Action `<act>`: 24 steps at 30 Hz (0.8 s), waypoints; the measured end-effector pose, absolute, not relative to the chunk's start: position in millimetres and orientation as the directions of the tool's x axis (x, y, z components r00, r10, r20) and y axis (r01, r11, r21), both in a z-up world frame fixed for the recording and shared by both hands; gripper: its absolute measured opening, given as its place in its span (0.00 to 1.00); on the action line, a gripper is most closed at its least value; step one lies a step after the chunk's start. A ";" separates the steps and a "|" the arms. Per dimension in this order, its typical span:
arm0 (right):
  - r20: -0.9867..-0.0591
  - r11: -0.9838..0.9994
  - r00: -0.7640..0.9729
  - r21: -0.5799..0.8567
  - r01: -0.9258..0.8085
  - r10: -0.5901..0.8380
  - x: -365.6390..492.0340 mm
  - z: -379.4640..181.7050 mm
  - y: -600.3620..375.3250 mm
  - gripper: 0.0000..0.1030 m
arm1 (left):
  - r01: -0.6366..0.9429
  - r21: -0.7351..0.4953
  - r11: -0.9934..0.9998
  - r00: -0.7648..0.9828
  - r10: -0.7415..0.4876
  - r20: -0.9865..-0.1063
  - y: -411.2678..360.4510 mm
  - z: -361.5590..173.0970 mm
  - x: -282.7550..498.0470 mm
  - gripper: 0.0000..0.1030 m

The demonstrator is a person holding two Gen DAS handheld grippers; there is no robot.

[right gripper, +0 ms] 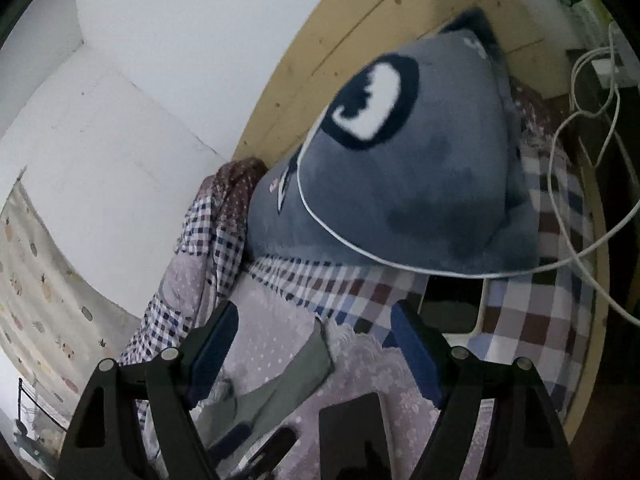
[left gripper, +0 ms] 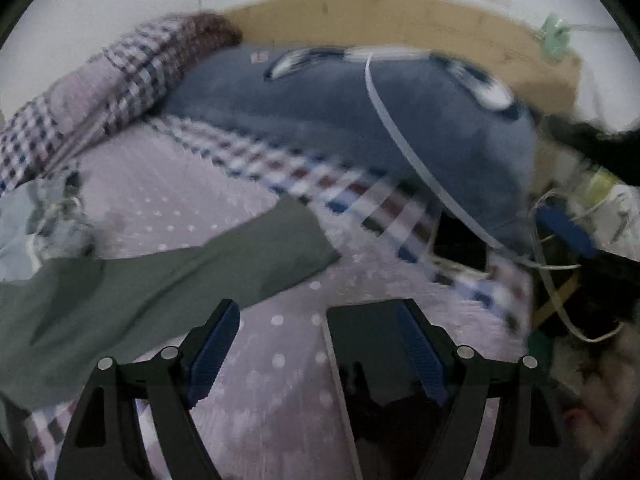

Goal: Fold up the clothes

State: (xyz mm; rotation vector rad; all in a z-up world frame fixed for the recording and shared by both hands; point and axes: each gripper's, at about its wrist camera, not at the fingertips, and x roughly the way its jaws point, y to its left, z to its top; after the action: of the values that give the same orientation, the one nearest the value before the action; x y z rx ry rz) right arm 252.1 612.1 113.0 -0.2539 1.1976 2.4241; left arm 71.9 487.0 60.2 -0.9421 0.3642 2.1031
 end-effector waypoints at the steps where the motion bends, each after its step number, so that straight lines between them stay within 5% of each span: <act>1: -0.342 -0.540 -0.896 0.715 -0.444 0.285 251.2 112.5 613.3 0.80 | -0.763 -0.032 -0.645 -0.413 0.525 -0.744 497.2 54.0 66.3 0.81; 9: -0.344 -0.534 -0.901 0.726 -0.433 0.264 257.2 105.6 618.6 0.80 | -0.810 0.130 -0.571 -0.420 0.412 -0.808 546.4 25.0 45.9 0.65; 12: -0.352 -0.529 -0.897 0.724 -0.442 0.268 260.6 103.6 622.0 0.80 | -0.833 0.131 -0.537 -0.404 0.429 -0.808 553.3 25.2 44.0 0.44; 14: -0.357 -0.530 -0.894 0.720 -0.448 0.270 261.8 103.0 622.7 0.80 | -0.839 0.107 -0.533 -0.387 0.447 -0.807 551.8 30.8 41.3 0.15; 15: -0.360 -0.532 -0.894 0.718 -0.448 0.266 261.4 102.5 622.8 0.80 | -0.838 0.093 -0.537 -0.380 0.454 -0.806 549.9 33.7 38.7 0.08; 24: -0.428 -0.552 -0.903 0.745 -0.375 0.035 216.4 79.4 622.4 0.80 | -0.808 -0.148 -0.571 -0.301 0.614 -0.729 502.0 67.4 11.6 0.04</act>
State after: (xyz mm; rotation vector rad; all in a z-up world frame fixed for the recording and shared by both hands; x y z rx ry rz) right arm 216.4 622.4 79.4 -0.5414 1.3392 2.5180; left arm 11.6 502.0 67.4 -0.9610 0.3085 1.9737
